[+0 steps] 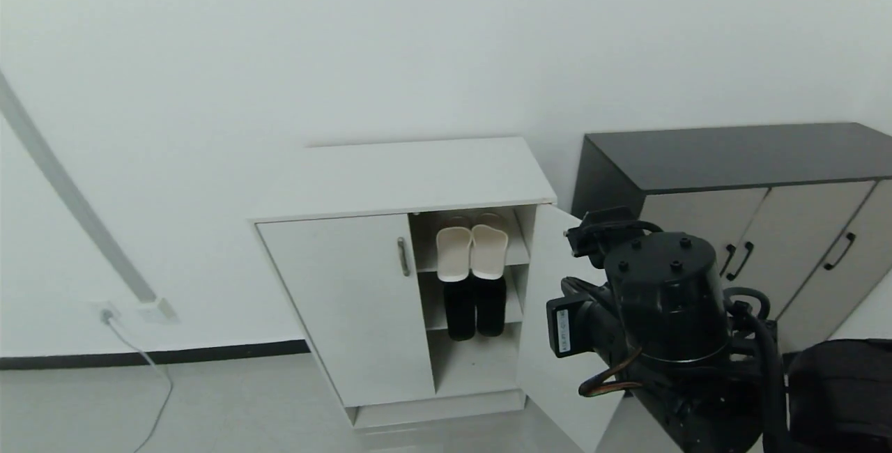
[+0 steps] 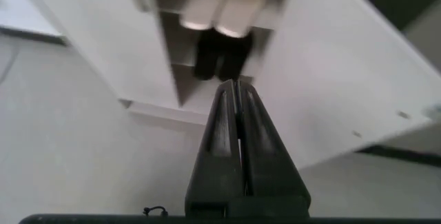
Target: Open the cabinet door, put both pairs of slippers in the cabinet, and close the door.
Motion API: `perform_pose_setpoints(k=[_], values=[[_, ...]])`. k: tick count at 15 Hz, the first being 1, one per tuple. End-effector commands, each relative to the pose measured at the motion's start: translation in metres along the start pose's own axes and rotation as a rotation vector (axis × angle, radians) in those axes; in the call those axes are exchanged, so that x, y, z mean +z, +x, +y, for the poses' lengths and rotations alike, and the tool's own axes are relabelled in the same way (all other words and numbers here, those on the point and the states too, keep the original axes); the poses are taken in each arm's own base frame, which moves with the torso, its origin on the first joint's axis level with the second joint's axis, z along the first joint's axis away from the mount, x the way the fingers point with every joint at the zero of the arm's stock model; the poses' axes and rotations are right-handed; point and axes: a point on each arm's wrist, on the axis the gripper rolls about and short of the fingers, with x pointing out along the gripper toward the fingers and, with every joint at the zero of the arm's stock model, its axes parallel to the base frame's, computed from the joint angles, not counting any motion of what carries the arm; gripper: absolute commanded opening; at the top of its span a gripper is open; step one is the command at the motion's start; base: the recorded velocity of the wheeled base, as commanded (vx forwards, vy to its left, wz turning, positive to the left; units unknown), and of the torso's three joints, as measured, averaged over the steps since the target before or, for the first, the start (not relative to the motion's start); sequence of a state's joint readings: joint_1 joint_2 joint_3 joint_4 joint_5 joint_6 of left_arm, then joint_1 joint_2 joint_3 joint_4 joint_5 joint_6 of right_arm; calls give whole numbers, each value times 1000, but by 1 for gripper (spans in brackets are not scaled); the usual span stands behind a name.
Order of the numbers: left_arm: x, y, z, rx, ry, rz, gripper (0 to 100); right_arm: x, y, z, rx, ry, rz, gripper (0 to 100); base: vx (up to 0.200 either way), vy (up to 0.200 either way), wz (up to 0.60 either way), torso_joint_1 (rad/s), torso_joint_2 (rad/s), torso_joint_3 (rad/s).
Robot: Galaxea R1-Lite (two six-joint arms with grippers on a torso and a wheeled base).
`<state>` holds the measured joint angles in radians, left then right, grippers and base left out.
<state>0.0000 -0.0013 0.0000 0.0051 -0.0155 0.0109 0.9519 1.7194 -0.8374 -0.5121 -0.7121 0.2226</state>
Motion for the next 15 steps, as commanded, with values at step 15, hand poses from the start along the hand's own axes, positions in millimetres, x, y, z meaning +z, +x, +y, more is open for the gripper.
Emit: perform_pose_setpoints(k=[15], values=[[0, 0, 0, -1, 1, 1, 0, 28, 146, -85, -184, 153, -25, 0, -27, 0, 0, 1, 0, 0]])
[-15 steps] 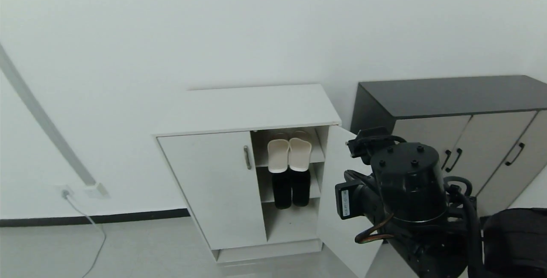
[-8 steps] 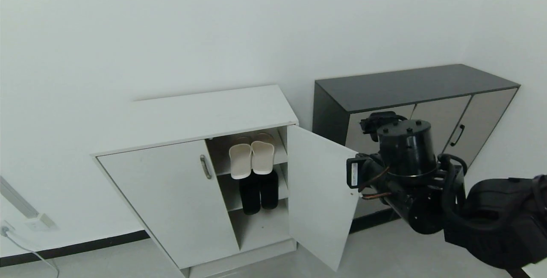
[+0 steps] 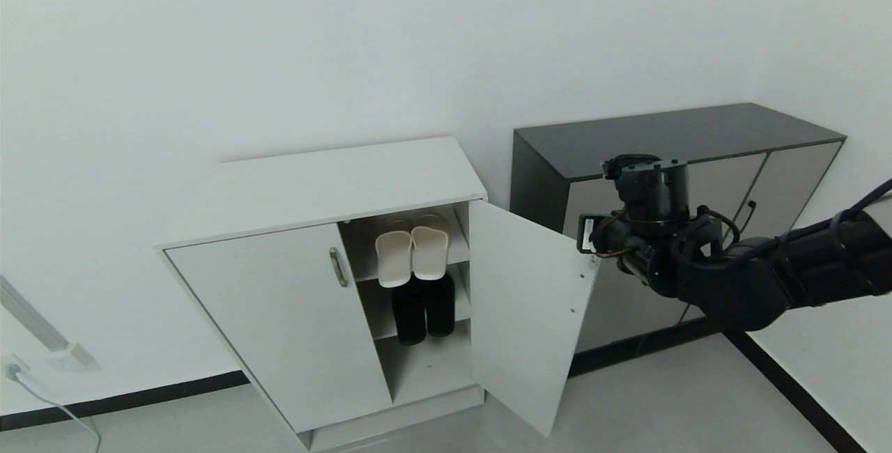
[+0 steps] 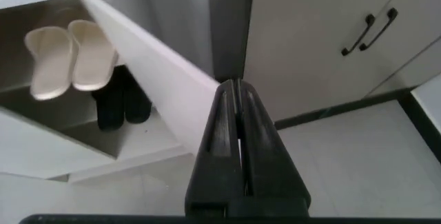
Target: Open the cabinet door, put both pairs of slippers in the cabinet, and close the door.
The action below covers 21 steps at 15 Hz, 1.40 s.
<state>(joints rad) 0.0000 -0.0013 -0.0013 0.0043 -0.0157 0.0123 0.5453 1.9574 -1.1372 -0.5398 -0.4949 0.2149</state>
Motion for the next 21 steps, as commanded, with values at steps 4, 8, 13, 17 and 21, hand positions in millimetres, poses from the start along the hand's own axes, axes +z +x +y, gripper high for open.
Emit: perform_pose_setpoints(k=[4, 8, 13, 17, 21], values=[[0, 0, 0, 0, -2, 3, 0, -10, 61, -14, -50, 27, 4, 0, 0, 0, 0, 0, 0, 0], [0, 0, 0, 0, -2, 1, 0, -22, 82, -22, -62, 29, 28, 0, 0, 0, 0, 0, 0, 0], [0, 0, 0, 0, -2, 3, 0, -28, 86, -23, -58, 22, 50, 0, 0, 0, 0, 0, 0, 0], [0, 0, 0, 0, -2, 3, 0, -30, 86, -20, -55, 18, 55, 0, 0, 0, 0, 0, 0, 0], [0, 0, 0, 0, -3, 1, 0, -37, 77, -8, -34, 6, 113, 0, 0, 0, 0, 0, 0, 0]])
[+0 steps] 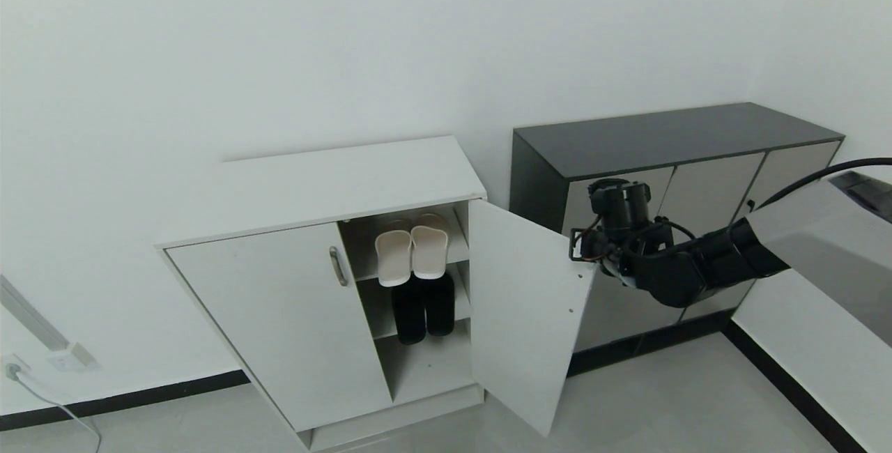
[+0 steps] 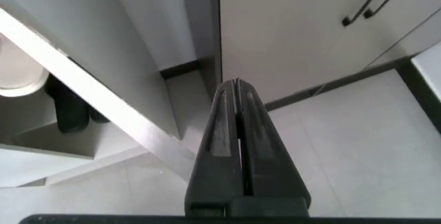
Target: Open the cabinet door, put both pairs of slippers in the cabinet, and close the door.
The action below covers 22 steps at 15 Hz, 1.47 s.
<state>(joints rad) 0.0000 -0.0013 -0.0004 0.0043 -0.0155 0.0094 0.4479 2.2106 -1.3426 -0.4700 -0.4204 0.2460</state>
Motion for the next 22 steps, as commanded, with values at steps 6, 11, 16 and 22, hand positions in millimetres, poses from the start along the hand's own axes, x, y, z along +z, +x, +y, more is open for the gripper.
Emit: perform_pose_setpoints(k=[6, 11, 16, 22], values=[[0, 0, 0, 2, -3, 1, 0, -19, -73, 55, 172, -74, 33, 0, 0, 0, 0, 0, 0, 0], [0, 0, 0, 2, -3, 1, 0, -29, -116, 71, 282, -120, -26, 0, 0, 0, 0, 0, 0, 0], [0, 0, 0, 2, -5, 1, 0, -36, -119, 74, 300, -150, -38, 0, 0, 0, 0, 0, 0, 0], [0, 0, 0, 2, -3, 1, 0, -41, -122, 77, 316, -161, -25, 0, 0, 0, 600, -2, -1, 2]])
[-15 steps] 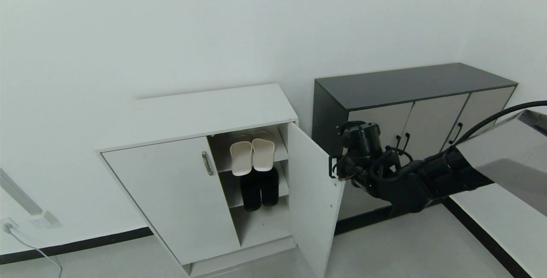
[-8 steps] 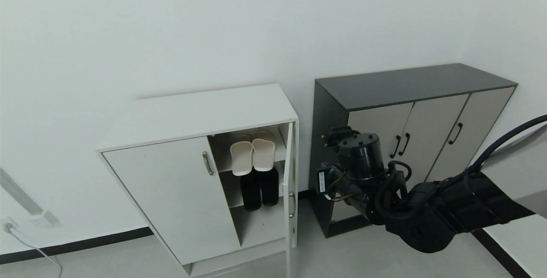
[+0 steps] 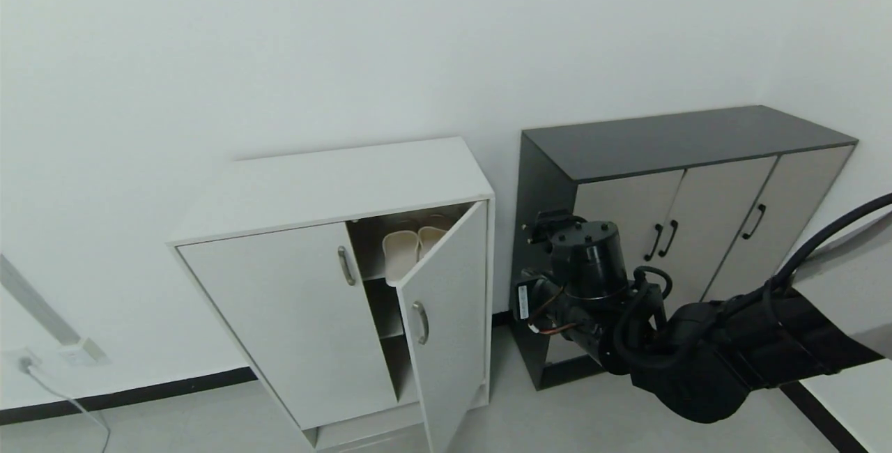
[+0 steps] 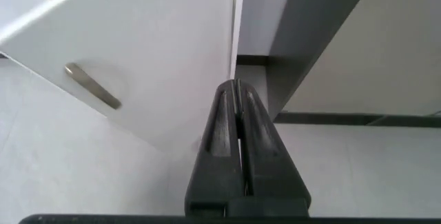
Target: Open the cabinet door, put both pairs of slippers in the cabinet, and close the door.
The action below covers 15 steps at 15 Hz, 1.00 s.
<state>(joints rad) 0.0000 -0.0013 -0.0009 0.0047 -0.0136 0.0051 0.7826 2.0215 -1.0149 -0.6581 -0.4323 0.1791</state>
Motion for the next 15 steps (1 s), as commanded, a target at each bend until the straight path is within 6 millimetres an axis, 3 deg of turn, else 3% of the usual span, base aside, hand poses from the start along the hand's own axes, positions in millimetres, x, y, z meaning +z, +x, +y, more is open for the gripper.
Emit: perform_pose_setpoints(k=[1, 10, 15], values=[[0, 0, 0, 0, -1, 2, 0, -2, -1, 1, 12, -4, 9, 0, 0, 0, 600, 7, -2, -2], [0, 0, 0, 0, 1, 2, 0, -12, -1, 0, 64, -3, 21, 0, 0, 0, 67, 2, 0, 0], [0, 0, 0, -2, 4, 1, 0, -33, -11, -19, 80, 11, 1, 0, 0, 0, 0, 0, 0, 0]])
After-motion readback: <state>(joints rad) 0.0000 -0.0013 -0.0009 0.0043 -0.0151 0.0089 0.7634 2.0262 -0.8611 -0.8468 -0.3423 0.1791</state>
